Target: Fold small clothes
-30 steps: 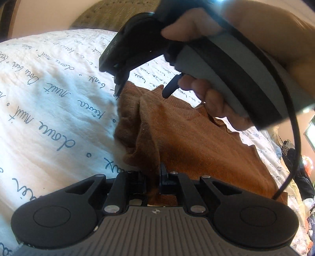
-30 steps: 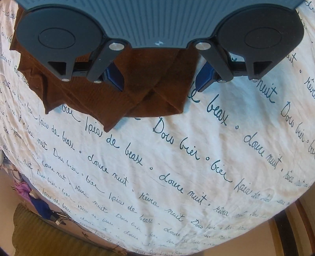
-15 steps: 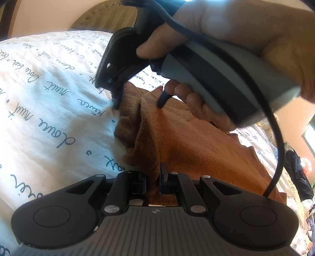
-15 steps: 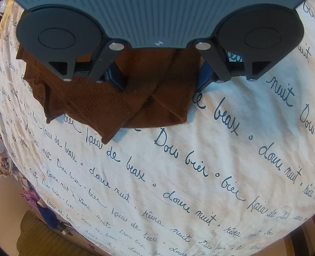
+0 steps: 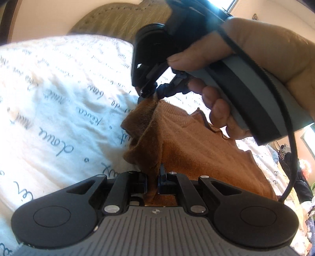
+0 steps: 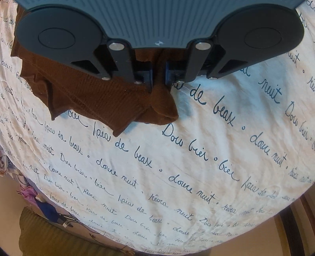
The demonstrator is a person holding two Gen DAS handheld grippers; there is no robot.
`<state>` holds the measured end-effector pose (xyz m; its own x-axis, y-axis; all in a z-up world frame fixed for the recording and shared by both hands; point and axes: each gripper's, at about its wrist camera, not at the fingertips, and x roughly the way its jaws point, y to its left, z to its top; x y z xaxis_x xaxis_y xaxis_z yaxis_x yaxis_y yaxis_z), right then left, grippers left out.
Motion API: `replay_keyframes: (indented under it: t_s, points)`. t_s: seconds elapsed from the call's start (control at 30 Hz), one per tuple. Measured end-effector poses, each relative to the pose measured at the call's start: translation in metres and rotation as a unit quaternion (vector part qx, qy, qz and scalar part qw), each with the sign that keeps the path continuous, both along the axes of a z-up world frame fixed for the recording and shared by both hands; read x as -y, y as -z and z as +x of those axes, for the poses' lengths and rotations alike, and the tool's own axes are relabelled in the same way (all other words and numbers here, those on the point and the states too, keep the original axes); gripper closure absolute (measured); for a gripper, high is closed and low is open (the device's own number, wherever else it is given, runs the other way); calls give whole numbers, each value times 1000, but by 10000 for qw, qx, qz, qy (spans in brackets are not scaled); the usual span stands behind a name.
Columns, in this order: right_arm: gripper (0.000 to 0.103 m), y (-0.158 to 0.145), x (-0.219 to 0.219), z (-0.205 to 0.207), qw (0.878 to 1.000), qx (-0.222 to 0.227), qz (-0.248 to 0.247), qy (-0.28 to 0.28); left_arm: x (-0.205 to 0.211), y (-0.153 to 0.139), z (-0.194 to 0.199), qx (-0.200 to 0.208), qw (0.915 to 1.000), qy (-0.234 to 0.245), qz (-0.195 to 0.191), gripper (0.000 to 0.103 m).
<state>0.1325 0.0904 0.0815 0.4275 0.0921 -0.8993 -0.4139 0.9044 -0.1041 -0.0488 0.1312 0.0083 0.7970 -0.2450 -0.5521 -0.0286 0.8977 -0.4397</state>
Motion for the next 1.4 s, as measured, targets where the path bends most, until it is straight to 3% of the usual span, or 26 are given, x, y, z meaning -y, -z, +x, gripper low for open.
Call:
replay_keyframes:
  t_s: [0.3, 0.6, 1.07, 1.4]
  points:
    - [94, -49, 81, 3, 9943, 111, 1061, 79, 42, -44, 1, 487, 9961, 549, 486, 96]
    - [94, -74, 202, 1, 9843, 415, 1674, 383, 137, -74, -1, 679, 9821, 1480, 951, 96]
    - [94, -46, 363, -23, 9647, 569, 2330, 1089, 250, -45, -4, 420, 9573, 2580, 1239, 97]
    - [94, -16, 425, -22, 9550, 552, 2465, 1556, 305, -21, -10, 127, 9418, 3056, 1397, 97]
